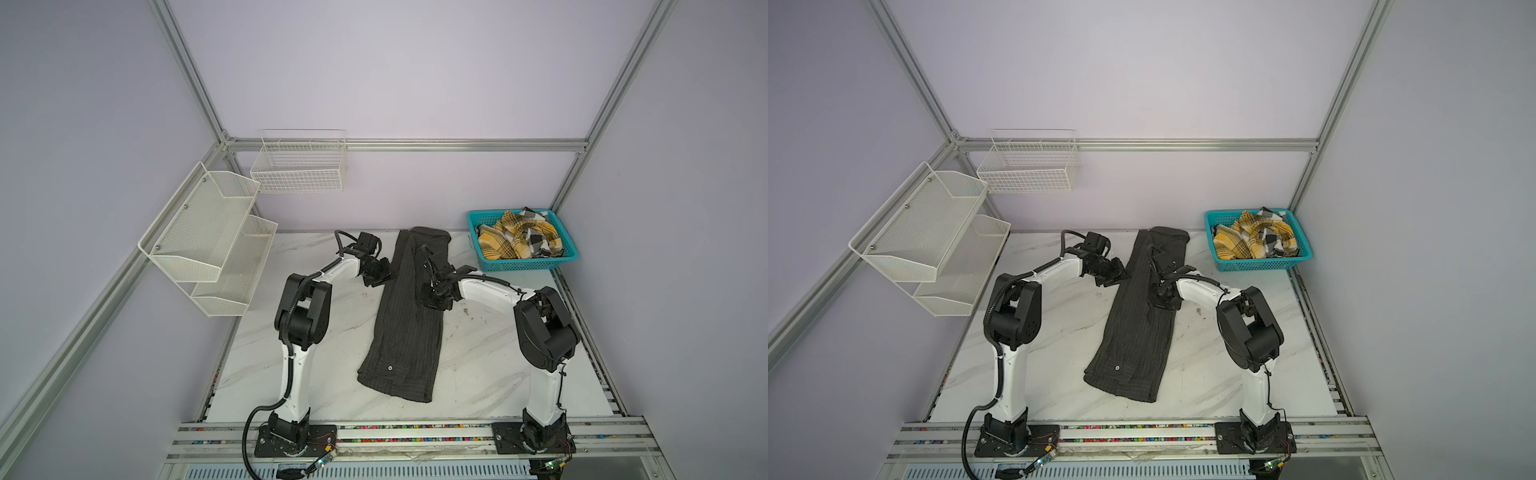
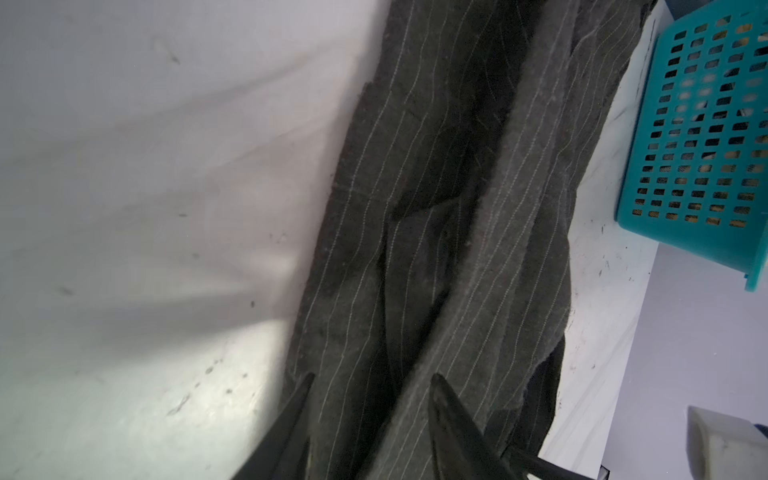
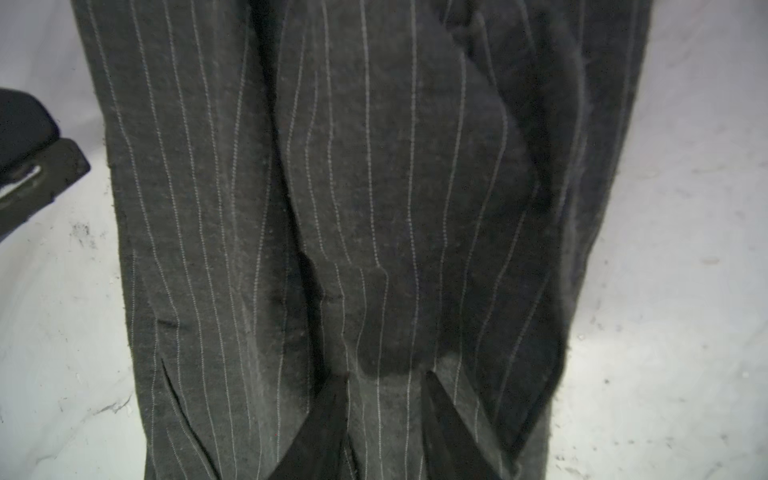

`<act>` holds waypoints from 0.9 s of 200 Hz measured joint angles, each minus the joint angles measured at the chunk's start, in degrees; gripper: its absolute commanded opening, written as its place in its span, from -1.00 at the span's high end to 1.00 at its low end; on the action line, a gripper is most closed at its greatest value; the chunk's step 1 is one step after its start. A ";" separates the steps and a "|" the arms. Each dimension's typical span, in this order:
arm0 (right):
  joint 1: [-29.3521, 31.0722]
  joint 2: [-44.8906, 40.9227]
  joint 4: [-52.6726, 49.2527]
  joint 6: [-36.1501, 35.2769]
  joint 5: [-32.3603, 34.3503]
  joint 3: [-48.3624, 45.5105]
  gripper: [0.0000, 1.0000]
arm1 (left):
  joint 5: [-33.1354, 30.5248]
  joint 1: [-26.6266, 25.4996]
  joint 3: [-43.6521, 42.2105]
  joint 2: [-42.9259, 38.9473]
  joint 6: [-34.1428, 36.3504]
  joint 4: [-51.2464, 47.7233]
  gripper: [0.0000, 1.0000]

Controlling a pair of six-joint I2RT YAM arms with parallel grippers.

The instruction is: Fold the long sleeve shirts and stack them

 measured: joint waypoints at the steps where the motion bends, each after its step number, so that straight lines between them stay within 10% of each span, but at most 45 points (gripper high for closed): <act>1: 0.00 0.00 0.04 0.02 -0.04 0.00 0.34 | 0.07 0.00 0.07 0.07 -0.02 0.00 0.25; 105: -0.92 3.58 1.53 1.38 -0.46 0.28 0.36 | 4.90 -1.11 0.72 2.71 -0.02 0.61 0.89; 180: -1.22 4.13 1.40 1.62 -0.68 1.16 0.36 | 2.58 0.46 -4.24 -2.29 -0.02 0.35 1.00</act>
